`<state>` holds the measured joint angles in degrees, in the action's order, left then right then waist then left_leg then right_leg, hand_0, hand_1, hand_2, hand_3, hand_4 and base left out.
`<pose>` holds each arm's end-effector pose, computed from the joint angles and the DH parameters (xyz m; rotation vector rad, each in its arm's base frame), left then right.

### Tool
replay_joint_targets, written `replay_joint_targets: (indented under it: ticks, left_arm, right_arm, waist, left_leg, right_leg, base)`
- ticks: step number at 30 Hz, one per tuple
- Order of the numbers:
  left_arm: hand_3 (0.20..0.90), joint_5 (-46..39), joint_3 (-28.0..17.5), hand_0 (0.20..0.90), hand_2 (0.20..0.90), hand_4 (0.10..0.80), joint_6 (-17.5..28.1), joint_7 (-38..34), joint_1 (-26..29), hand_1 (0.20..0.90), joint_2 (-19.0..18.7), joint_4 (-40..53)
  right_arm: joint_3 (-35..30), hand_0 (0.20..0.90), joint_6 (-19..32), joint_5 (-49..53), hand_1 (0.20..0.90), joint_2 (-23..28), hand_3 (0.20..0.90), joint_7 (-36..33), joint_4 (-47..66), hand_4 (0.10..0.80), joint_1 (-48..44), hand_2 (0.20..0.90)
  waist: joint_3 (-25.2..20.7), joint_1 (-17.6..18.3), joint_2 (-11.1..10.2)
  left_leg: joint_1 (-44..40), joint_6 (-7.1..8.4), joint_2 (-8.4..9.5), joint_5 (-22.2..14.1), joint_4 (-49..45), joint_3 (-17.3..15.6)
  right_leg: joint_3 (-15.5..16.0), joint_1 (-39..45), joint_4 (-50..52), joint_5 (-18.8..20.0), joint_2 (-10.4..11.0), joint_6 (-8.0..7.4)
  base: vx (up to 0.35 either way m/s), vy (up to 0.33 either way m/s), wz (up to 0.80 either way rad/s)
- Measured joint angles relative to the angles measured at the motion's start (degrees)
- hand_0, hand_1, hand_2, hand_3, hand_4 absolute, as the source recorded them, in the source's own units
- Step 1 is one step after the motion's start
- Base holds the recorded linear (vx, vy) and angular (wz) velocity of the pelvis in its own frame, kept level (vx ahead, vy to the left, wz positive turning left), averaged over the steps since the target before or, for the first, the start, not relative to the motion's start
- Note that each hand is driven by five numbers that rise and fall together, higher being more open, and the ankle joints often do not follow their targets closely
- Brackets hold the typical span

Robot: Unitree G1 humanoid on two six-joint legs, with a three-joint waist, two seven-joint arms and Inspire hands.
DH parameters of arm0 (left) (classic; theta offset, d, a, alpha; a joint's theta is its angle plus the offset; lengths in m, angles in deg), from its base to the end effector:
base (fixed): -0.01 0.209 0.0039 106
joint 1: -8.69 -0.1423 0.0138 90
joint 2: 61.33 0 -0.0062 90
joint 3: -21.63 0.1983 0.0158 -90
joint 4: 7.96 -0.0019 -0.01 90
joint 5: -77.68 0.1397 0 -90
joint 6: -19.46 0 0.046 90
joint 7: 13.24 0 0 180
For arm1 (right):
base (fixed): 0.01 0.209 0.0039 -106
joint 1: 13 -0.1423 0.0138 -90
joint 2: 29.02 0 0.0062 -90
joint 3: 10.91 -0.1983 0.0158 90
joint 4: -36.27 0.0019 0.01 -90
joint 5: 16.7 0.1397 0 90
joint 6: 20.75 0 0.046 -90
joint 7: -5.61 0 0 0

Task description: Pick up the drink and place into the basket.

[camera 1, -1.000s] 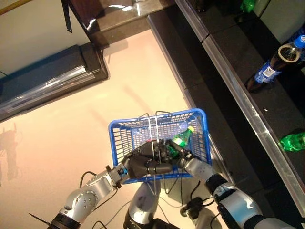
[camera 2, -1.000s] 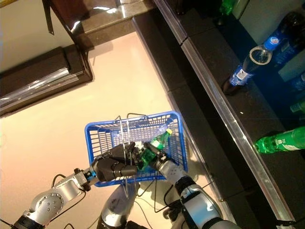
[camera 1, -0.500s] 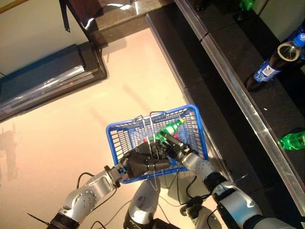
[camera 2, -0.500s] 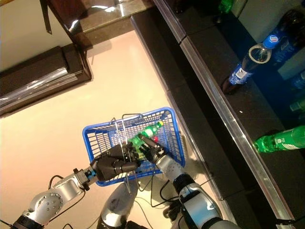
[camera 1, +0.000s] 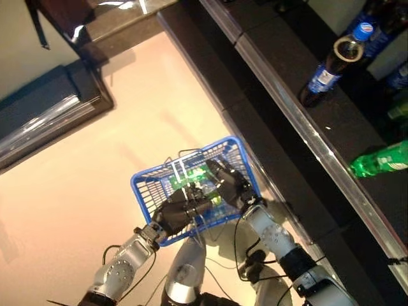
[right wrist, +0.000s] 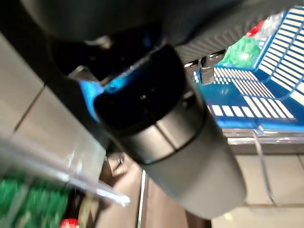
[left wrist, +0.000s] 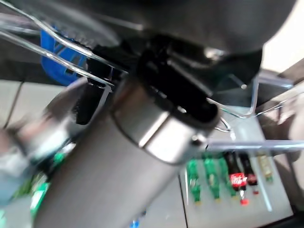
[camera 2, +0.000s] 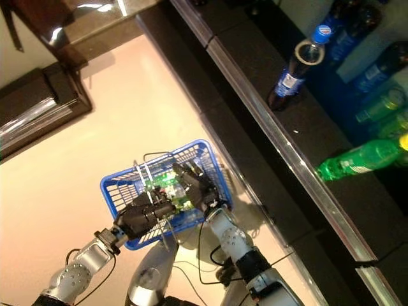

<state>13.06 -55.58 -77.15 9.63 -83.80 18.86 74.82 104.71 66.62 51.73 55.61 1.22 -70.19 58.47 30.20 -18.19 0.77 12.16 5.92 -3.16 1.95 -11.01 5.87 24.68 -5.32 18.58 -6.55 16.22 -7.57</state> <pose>0.1855 0.2081 -0.0009 -0.7340 0.2619 -0.4615 0.2518 -0.0948 0.0300 0.8295 0.3453 0.3346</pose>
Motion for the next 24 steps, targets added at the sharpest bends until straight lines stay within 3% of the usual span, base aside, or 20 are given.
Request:
replay_joint_targets:
  ticks: [5,8,13,18,24]
  left_arm:
    - [0.2,2.52,-0.18,0.3,0.3,0.1,6.04,-3.16,-0.4,0.3,0.69,-7.69]
    - [0.2,3.06,-0.07,0.3,0.3,0.1,9.41,-6.77,-0.29,0.3,1.5,-11.97]
    - [0.2,3.03,-1.82,0.3,0.3,0.1,15.67,-14.56,-0.1,0.3,6.51,-22.95]
    - [0.2,3.04,-5.32,0.3,0.3,0.1,17.12,-20.47,0.51,0.3,9.21,-30.19]
    - [0.2,3.02,-8.6,0.3,0.3,0.1,17.08,-24.96,-1.17,0.3,12.01,-39.35]
  right_arm:
    - [1.14,0.9,-2.78,-3.43,0.9,2.68,0.9,3.19,4.5,0.8,3.36,0.9]
    - [1.35,0.9,-4.22,-5.64,0.9,3.62,0.9,4.96,4.79,0.8,4.75,0.9]
    - [1.41,0.9,-4.99,-12.35,0.9,4.9,0.9,8.18,6.88,0.8,10.65,0.9]
    - [0.1,0.9,-5.51,-17.84,0.9,5.25,0.9,10.56,5.55,0.8,16.41,0.9]
    - [-1.17,0.9,-4.94,-28.17,0.9,4.79,0.9,10.88,-0.56,0.8,21.75,0.9]
  waist:
    - [-0.08,2.64,-1.82]
    - [-0.25,3.33,-3.1]
    - [-1.49,6.52,-5.64]
    - [-3.32,9.59,-7.81]
    - [-12.09,13.11,-8.13]
  left_leg:
    - [-0.19,-0.04,-0.52,-0.03,0.01,-0.92]
    - [-1.36,-0.23,-1.2,-0.17,0.48,-2.96]
    - [-4.71,-0.38,-2.22,-0.05,3.33,-6.07]
    - [-7.71,-0.47,-2.72,0.08,5.82,-8.75]
    - [-11.4,-0.44,-2.85,0.2,9.95,-11.93]
  right_leg:
    - [-0.81,0.08,-1.49,0.95,-0.67,0.14]
    - [-2.93,0.31,-2.97,2.14,-1.43,0.19]
    - [-5.25,2.52,-8.21,4.98,-2.93,0.1]
    - [-7.33,4.45,-12.26,7.13,-3.75,-0.09]
    - [-9.61,6.3,-16.79,8.52,-4.34,-0.48]
  base:
    - [-0.002,-0.001,-0.11]
    - [0.003,0.024,-0.34]
    - [0.014,-0.005,-0.3]
    - [0.019,-0.006,-0.27]
    - [0.044,0.001,-0.26]
